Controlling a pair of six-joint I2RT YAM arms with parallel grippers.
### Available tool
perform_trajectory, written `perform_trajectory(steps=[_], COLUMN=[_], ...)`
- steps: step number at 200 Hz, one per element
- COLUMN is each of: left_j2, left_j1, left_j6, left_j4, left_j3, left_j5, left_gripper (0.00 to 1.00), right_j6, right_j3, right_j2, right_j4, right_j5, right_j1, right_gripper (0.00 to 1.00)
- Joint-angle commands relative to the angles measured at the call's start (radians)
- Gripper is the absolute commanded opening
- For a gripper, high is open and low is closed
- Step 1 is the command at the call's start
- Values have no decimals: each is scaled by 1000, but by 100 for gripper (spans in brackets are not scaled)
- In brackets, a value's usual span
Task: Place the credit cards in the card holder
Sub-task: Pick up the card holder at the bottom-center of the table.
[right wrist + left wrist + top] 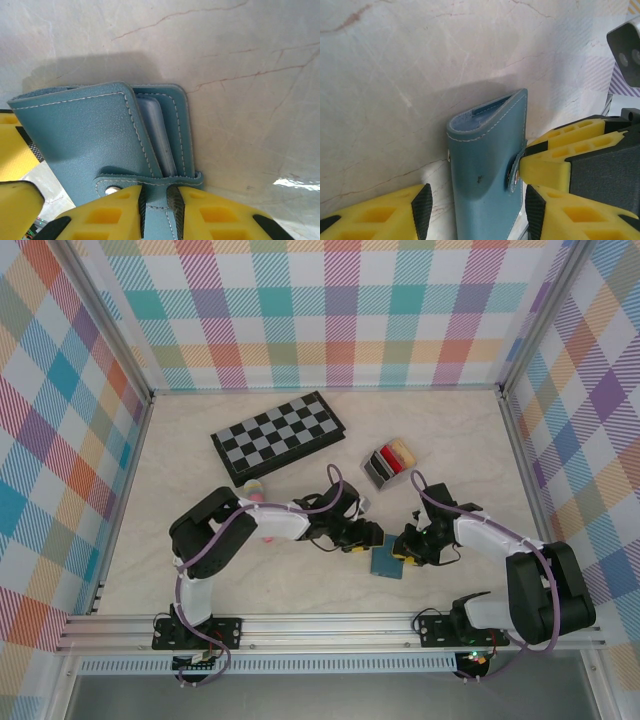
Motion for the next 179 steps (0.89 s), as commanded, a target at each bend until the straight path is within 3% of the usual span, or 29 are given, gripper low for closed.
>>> perform_trajectory(steps=[1, 76, 179], left_j2=[23, 10, -63], left_j1=[-20, -27, -27], left_j6=[-13, -20, -13], left_j4=[14, 41, 74], left_j3=[34, 37, 2], left_j5=[23, 42, 36], left_gripper=[51, 32, 20], right_j6=[16, 23, 30], right_j3=[-35, -34, -11], right_j2=[21, 17, 12], right_j4=[29, 29, 23], right_j5=[69, 77, 97], right_j1=[7, 7, 8], right_gripper=[25, 25, 26])
